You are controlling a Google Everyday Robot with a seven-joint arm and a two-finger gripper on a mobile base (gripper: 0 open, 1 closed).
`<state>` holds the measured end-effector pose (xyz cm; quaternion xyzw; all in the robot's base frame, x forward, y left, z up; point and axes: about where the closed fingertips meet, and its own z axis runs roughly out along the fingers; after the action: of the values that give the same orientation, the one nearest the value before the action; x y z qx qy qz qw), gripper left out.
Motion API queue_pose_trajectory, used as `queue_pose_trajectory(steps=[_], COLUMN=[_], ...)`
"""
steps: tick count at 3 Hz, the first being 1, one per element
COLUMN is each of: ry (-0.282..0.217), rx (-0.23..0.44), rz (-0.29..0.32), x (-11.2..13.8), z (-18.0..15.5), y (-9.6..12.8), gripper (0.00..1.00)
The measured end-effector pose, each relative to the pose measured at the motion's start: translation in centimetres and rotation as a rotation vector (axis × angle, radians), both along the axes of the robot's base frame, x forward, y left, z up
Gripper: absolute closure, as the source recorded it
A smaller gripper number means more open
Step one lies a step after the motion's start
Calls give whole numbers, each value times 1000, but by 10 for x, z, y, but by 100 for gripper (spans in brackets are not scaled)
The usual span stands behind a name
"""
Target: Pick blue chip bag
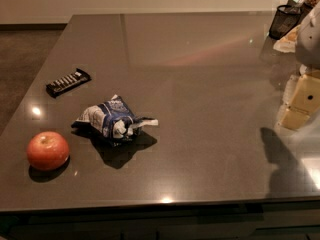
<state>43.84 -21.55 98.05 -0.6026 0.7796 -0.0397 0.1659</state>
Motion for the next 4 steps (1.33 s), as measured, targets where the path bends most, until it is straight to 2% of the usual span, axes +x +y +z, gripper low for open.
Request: queue_pose_trajectory(steps=[1,2,3,4], ry=[0,-4,-14,-3], rx=[0,36,91,130], rz=[0,19,90,185], x=[0,12,25,26], z=[0,1,-3,-14], y=[0,32,93,153], gripper=[0,0,0,0])
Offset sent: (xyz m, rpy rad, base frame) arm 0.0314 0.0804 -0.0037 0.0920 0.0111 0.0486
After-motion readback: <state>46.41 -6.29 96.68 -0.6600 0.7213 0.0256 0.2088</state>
